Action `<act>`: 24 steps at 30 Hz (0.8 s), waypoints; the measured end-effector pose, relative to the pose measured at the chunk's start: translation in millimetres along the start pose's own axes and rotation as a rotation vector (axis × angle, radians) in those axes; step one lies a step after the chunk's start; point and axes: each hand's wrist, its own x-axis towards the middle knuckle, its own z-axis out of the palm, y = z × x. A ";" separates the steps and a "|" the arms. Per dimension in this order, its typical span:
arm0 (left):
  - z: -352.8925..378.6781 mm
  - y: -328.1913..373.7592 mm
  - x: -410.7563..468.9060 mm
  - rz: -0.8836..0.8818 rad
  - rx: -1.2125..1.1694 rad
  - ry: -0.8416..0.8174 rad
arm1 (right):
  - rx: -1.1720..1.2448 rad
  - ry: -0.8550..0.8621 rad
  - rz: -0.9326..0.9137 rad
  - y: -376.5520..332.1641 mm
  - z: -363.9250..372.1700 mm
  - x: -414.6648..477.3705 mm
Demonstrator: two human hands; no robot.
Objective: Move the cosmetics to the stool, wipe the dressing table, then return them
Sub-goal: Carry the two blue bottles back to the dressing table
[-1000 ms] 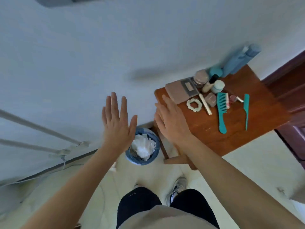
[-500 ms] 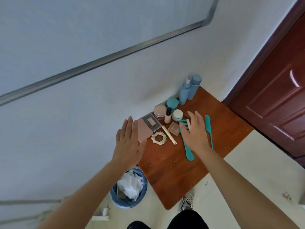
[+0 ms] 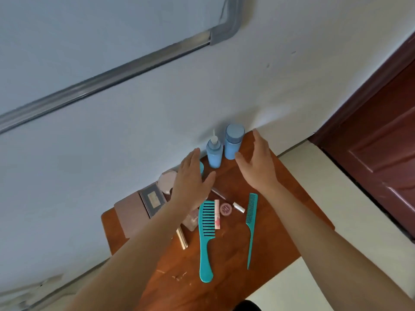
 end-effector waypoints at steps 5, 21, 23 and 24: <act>44.3 8.9 34.5 -0.128 -0.225 0.040 | 0.055 -0.115 -0.047 26.9 14.4 37.8; 42.8 12.6 42.2 -0.149 -0.227 0.225 | 0.020 -0.064 -0.149 36.3 3.0 39.6; 23.9 17.9 32.1 -0.107 -0.226 0.249 | 0.022 0.002 -0.150 26.6 -9.9 31.8; 14.6 20.8 28.5 -0.079 -0.224 0.260 | 0.039 0.037 -0.142 20.1 -16.4 29.3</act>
